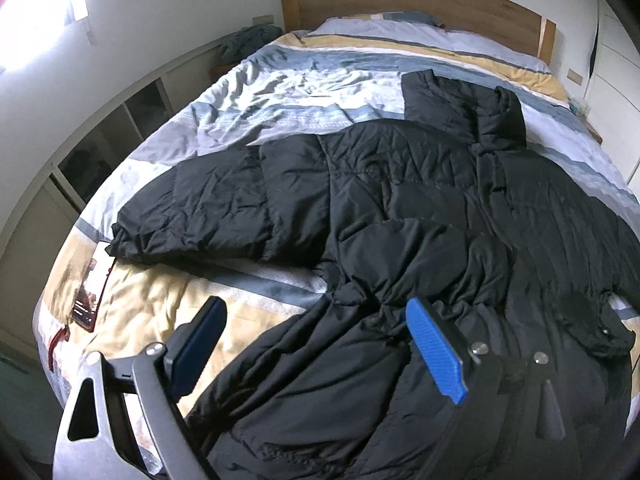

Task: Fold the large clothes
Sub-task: 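Grasp the sleeve cuff nearest the right gripper and lift it, then carry the held sleeve across the jacket body and release it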

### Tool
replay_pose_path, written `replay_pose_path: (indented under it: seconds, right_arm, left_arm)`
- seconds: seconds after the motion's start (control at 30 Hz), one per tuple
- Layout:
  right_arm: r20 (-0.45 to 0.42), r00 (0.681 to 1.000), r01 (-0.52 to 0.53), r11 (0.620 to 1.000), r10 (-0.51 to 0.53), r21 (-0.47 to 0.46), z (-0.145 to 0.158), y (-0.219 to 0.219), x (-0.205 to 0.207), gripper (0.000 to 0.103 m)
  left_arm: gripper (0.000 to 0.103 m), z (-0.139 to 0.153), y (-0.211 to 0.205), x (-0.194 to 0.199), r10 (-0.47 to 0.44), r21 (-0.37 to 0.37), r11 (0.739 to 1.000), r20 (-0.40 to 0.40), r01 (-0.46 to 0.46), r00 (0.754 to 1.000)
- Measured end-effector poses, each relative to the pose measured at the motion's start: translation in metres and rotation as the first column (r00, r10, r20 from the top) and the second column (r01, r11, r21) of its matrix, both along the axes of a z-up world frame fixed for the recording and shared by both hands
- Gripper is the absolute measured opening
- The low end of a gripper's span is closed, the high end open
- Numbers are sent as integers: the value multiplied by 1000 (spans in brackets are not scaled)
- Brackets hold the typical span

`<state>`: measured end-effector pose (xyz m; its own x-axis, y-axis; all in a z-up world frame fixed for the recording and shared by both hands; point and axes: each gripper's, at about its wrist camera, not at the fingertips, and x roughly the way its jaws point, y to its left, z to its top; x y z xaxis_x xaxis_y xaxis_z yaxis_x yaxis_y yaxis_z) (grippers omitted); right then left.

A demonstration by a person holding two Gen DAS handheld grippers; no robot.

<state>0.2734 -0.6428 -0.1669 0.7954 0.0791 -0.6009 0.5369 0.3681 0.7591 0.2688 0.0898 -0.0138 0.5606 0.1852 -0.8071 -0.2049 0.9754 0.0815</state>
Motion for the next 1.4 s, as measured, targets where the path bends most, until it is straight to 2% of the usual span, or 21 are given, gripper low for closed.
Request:
replay_pose_path:
  seconds: [0.1,0.17,0.27,0.43,0.67,0.73,0.87,1.0,1.13,1.4]
  right_arm:
    - [23,1000,0,1000,0,21,5,-2,6,25]
    - [45,999,-16,1000,16,-9,15,-1,10,14]
    - [89,995,-33,998,38,-60,35,6,13,10]
    - [173,979,-85,986,109,-142,83,25,20,9]
    - [231,935,-196,936,268,-292,162,82,34,10]
    - [229,912,-252,905,341,-343,183,110,40,10]
    - [196,863,-352,832,466,-429,206,167,49,10]
    - [161,809,-431,757,565,-491,215,223,58,10]
    - [91,760,-506,674,643,-539,208,275,64,10]
    - [-40,678,-627,549,734,-553,165,342,78,10]
  left_arm:
    - [92,-3,-6,0,-19,-14,1000,-2,19,1000]
    - [92,-2,-9,1,-31,-18,999,2,31,1000]
    - [92,2,-12,0,-46,-22,999,16,47,999]
    - [92,11,-7,-5,-36,-32,999,40,37,999]
    - [92,28,4,-19,-4,-33,999,82,7,997]
    - [92,32,9,-23,5,-55,999,94,0,996]
    - [92,34,13,-30,-1,-82,997,102,10,995]
    - [92,31,18,-37,-16,-104,994,98,26,995]
    - [92,28,23,-41,-19,-108,994,102,30,995]
    - [92,22,34,-50,-37,-100,994,133,51,990]
